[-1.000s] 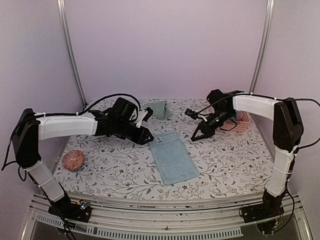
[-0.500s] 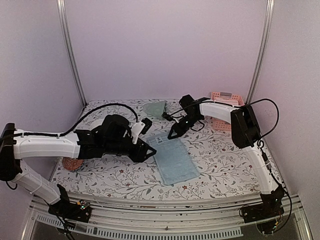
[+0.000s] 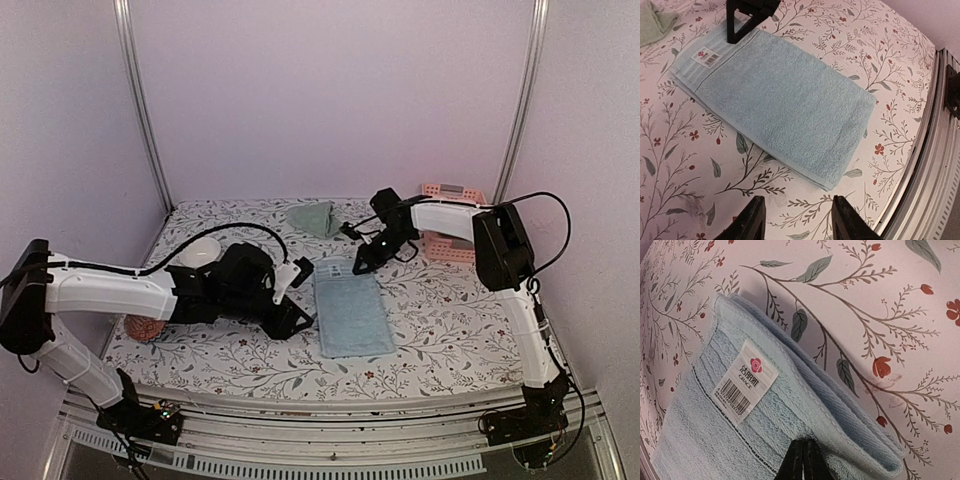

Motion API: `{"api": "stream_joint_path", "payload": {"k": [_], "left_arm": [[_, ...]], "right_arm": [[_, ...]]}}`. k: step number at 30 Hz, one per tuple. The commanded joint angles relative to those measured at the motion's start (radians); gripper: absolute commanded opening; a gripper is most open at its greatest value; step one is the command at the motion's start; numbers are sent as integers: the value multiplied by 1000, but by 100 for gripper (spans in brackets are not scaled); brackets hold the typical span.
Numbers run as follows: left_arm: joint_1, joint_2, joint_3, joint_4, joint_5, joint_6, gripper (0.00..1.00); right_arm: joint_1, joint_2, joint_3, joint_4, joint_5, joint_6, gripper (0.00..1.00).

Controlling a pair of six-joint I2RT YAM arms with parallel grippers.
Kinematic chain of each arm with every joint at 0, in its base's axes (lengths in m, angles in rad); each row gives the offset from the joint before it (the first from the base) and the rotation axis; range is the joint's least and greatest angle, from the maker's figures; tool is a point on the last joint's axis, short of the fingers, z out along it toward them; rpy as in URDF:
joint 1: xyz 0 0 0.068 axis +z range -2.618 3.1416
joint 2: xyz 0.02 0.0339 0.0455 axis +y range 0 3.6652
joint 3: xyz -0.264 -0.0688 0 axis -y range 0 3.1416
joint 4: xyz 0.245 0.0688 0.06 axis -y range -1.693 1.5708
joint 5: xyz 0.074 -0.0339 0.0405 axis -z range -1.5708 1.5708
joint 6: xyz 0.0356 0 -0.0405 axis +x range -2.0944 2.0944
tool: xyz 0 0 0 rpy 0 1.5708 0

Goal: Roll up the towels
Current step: Rotate the towel at the center of the board, then roll the towel from the center of the board.

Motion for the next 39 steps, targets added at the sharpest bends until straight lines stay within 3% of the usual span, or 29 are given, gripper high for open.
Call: {"api": "stream_joint_path", "payload": {"k": [1,4,7,13,20,24,29,33,39], "left_arm": [[-27,46,34,-23,3,83,50],[-42,80,71,-56,-13,156,55],[-68,118,115,-103,-47,240,54],[-113,166,157,-160,-134,384,55],[-113,178,168,-124,-235,307,56],[-104,168,127,-59,-259,227,56],[-101,143,58,26,-226,131,56],[-101,140,28,37,-233,85,55],[-99,108,-20,67,-225,35,55]], "right_arm": [[-19,31,27,-61,73,-13,7],[-18,23,120,-142,-91,-96,11],[-20,-117,57,-136,-204,-161,17],[-31,-491,-274,-36,-204,-318,18],[-39,-815,-682,28,-257,-441,26],[3,-897,-910,55,-239,-546,26],[157,-965,-1099,193,-77,-551,27],[251,-952,-1164,303,74,-529,24],[292,-890,-1147,361,94,-509,24]]}}
